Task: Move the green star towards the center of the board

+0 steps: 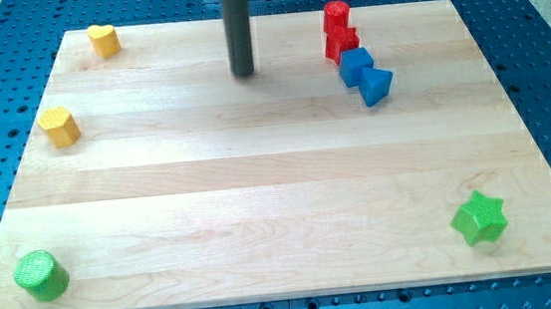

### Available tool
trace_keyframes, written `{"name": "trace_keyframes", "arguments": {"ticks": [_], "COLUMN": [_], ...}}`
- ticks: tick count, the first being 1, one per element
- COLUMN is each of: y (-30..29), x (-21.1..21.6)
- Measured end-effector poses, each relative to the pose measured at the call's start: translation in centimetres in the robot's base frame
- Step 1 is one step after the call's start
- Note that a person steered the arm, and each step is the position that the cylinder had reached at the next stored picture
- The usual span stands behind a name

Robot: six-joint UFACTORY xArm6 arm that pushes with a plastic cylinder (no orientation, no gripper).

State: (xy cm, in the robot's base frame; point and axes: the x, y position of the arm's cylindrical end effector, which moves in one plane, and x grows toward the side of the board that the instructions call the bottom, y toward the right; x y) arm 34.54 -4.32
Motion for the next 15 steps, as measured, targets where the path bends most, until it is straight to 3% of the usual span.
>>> {"name": "trace_keyframes", "arguments": {"ticks": [1,2,3,4,5,6,7,9,11,14,15], "y": [-0.4,2.3,15.4,27.9,32.2,31.2,26.5,23.9,26.1,19.6,18.4], "x": [10.1,15.9,15.7,11.8,4.4,-0.1,0.1,5.0,3.8,4.3,8.5]}}
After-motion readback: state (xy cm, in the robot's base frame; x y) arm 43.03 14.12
